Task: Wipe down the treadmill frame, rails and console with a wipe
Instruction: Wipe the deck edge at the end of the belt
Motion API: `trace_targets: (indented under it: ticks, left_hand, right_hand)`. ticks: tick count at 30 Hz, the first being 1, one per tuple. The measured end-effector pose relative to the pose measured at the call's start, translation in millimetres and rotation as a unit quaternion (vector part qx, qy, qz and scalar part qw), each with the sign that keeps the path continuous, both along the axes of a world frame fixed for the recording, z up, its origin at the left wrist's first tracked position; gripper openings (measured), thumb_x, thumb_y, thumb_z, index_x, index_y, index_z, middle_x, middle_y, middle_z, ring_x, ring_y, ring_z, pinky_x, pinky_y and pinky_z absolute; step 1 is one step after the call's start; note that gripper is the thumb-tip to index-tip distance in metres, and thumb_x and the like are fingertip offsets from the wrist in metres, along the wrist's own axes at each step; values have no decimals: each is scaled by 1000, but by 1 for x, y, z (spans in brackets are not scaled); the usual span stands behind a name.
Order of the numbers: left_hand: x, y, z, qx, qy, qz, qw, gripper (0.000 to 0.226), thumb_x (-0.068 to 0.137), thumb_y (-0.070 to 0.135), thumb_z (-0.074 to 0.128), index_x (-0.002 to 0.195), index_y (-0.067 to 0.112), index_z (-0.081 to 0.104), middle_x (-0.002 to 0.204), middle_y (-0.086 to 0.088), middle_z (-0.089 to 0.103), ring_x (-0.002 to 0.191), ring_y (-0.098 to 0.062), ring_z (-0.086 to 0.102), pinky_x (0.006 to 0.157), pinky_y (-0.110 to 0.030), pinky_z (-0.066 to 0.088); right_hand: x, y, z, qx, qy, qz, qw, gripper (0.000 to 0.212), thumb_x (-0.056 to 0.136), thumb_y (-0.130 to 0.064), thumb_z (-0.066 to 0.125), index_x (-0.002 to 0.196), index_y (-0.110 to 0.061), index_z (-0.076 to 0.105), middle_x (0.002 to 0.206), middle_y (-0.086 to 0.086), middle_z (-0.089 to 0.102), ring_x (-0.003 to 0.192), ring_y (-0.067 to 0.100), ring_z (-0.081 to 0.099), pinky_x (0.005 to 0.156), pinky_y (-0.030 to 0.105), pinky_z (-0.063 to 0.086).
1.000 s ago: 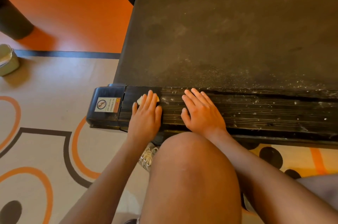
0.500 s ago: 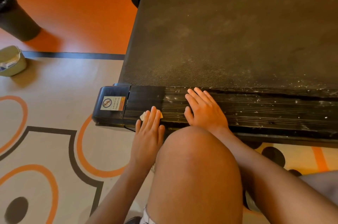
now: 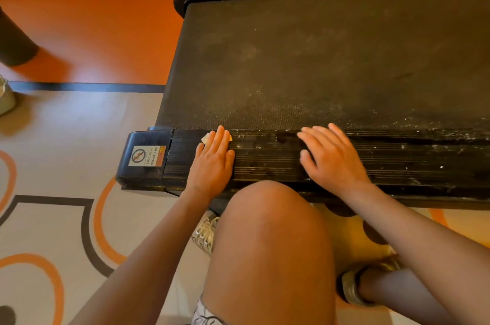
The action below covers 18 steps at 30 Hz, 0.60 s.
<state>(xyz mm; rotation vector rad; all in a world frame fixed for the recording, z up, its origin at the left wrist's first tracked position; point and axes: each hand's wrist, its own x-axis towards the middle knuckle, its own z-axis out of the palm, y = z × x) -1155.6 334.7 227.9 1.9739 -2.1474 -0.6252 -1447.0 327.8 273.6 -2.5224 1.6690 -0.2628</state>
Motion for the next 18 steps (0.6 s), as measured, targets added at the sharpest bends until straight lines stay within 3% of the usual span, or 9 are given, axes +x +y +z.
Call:
trace_targets:
  ticks: [2, 6, 14, 18]
  left_hand:
    - [-1, 0, -2, -5, 3, 0, 1000, 56, 111, 41, 24, 163, 22, 12, 170, 3, 1, 157, -20, -3, 120, -36, -6]
    - [-4, 2, -3, -8, 2, 7, 1000, 57, 111, 41, 24, 163, 23, 12, 170, 3, 1, 157, -19, -4, 121, -37, -6]
    - [-20, -24, 8, 24, -8, -6, 1000, 57, 111, 42, 21, 163, 21, 11, 170, 1, 1, 157, -21, -3, 122, -41, -5]
    - [-15, 14, 3, -3, 2, -19, 1000, 56, 110, 44, 20, 162, 23, 12, 170, 3, 1, 157, -21, -1, 124, -46, -4]
  right_hand:
    - [-37, 1, 0, -1, 34, -15, 999, 50, 100, -36, 38, 134, -9, 63, 139, 12, 62, 133, 26, 54, 118, 48, 33]
    - [-64, 4, -8, 22, 18, -85, 996, 54, 98, -39, 36, 132, -7, 65, 141, 13, 59, 135, 29, 50, 112, 49, 42]
    - [-62, 6, -11, 19, -10, -87, 996, 57, 97, -40, 35, 132, -8, 66, 141, 12, 60, 135, 28, 51, 111, 47, 45]
    - [-62, 6, -11, 25, -3, -84, 996, 61, 95, -43, 33, 133, -8, 65, 142, 13, 59, 136, 30, 51, 110, 49, 46]
